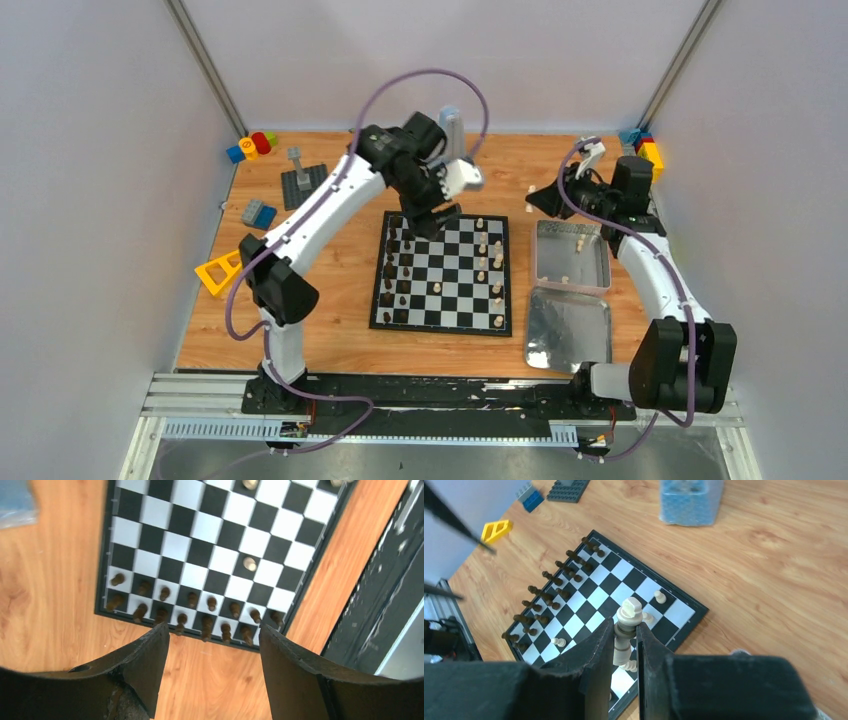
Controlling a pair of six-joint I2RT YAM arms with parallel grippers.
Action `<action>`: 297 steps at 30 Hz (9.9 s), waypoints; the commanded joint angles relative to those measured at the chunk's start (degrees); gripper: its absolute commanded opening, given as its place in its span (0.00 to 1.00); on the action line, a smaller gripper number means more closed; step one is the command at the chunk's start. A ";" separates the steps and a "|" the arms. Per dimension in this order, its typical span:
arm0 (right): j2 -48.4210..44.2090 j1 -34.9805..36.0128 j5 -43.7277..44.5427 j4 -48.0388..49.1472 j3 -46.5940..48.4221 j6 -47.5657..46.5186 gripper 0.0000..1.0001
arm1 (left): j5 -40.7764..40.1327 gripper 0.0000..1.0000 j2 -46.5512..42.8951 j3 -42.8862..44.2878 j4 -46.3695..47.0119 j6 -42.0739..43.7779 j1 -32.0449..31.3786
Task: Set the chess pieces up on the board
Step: Place the chess piece on the chessboard, then pick up the chess piece from the chessboard, then place the chess piece on the chessboard, then pick up the chess piece from the chessboard, then place the chess piece on the chessboard.
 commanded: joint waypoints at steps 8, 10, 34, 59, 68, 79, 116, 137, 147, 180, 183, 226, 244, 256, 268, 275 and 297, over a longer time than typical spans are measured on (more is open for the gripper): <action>1.34 16.81 0.09 20.76 -8.27 -18.21 0.00 | 27.76 0.74 -5.51 -4.18 18.62 -14.89 19.93; 1.43 18.55 -0.11 24.86 -10.77 -18.33 0.00 | 28.69 0.74 -5.74 -5.12 19.31 -14.91 21.83; 9.23 32.48 4.35 58.28 -33.99 -12.49 0.00 | 23.68 0.75 -15.72 -19.58 28.48 -13.41 23.75; 12.28 37.44 10.72 59.75 -34.67 -11.95 0.22 | 20.54 0.77 -18.44 -22.55 29.14 -12.02 23.75; 11.66 37.70 10.89 59.65 -35.13 -12.30 0.30 | 19.67 0.77 -19.23 -23.25 29.19 -11.49 23.75; 8.65 37.71 10.77 52.54 -32.34 -14.53 0.35 | 18.88 0.77 -20.16 -23.56 28.76 -10.97 23.74; 22.04 43.51 22.66 -34.50 18.81 -33.57 0.48 | 12.95 0.96 -28.60 -25.72 25.25 -18.55 23.88; 27.07 45.88 26.42 -34.84 19.41 -32.56 0.31 | 12.33 0.98 -30.21 -26.82 25.72 -18.18 23.90; 23.51 45.25 29.30 -37.49 20.59 -32.46 0.02 | 12.07 0.98 -30.72 -26.79 25.78 -18.10 23.92; 12.02 29.56 29.87 -37.60 8.13 -31.86 0.00 | 14.29 0.99 -31.28 -28.73 26.68 -18.42 23.90; 12.30 29.28 30.00 -36.06 7.43 -31.51 0.00 | 14.32 0.99 -31.28 -28.99 26.90 -18.48 23.84; 9.50 28.92 28.50 -32.34 6.87 -27.14 0.46 | 15.12 0.99 -28.75 -38.00 32.03 -15.51 23.84; 22.66 44.00 20.45 -31.92 18.21 -27.15 0.51 | 3.46 1.00 -35.45 -44.33 36.71 -20.38 27.37; 32.14 49.91 24.82 -31.01 22.43 -27.20 0.49 | 3.19 1.00 -42.91 -47.42 34.62 -19.56 32.42; 32.11 50.22 26.79 -30.82 22.02 -26.76 0.11 | 5.26 1.00 -42.94 -47.08 34.49 -19.54 32.61; 26.12 49.25 30.39 -31.65 18.52 -27.02 0.00 | 5.97 1.00 -42.99 -47.02 34.33 -19.70 32.63; 16.44 40.87 33.29 -32.20 5.24 -28.65 0.02 | 8.85 1.00 -43.49 -47.32 33.93 -18.97 32.62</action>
